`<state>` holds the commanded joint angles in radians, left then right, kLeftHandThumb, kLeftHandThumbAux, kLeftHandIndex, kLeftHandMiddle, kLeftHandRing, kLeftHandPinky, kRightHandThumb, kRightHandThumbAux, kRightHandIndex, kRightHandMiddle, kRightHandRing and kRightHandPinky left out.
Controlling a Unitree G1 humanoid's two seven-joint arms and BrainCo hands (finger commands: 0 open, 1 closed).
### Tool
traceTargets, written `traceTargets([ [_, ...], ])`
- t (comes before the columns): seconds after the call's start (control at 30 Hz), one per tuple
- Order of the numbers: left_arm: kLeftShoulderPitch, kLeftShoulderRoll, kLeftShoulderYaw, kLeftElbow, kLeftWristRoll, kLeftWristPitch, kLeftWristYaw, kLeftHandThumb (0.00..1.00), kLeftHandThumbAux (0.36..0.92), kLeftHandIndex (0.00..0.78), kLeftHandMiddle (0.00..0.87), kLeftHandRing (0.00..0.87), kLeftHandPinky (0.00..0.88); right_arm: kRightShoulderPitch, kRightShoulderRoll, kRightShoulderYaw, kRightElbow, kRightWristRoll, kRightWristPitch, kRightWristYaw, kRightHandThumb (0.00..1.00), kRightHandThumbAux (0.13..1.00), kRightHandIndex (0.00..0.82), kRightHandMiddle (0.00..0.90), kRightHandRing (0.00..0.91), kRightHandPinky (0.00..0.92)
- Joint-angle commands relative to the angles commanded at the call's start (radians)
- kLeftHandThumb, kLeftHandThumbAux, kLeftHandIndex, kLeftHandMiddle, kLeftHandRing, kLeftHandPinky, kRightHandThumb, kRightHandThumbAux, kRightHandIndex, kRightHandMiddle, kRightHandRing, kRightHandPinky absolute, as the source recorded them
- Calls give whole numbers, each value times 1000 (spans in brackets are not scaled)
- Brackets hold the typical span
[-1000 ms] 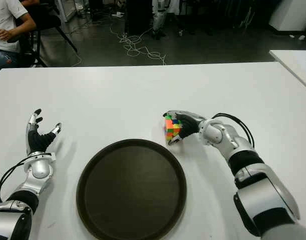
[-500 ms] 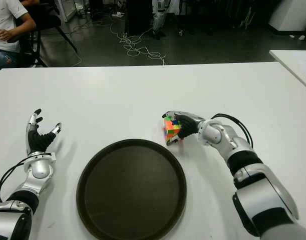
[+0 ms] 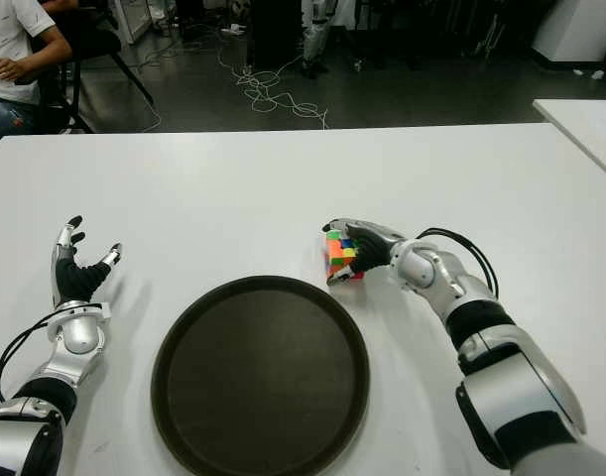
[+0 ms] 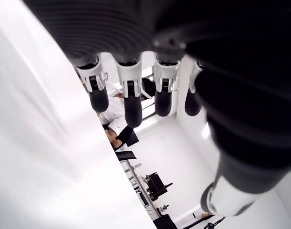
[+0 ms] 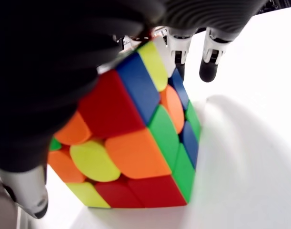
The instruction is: Pick up the Rubik's Cube and put it in the plate
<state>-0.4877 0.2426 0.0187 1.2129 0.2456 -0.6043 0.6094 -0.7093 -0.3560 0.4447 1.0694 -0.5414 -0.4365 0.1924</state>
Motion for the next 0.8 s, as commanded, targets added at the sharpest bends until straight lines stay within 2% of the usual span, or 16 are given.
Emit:
traceTargets([
  [0.3,0,-3,7,4,-10,1,-6,0,772,125,118,131,127,-2,5,0,-6,9,32,26,0,681,28,47,39,0],
  [0.57,-1,-3,12,7,-15,-7,-11,0,773,127,117,124,105,8,2,-21,-11,43,-4,38,0,680,39,67,52,14],
  [0.8,0,2,3,7,0,-15,0,0,775,121,122,121,101,3,7,-6,15,12,-10,-41,0,691,53,82,71,47],
])
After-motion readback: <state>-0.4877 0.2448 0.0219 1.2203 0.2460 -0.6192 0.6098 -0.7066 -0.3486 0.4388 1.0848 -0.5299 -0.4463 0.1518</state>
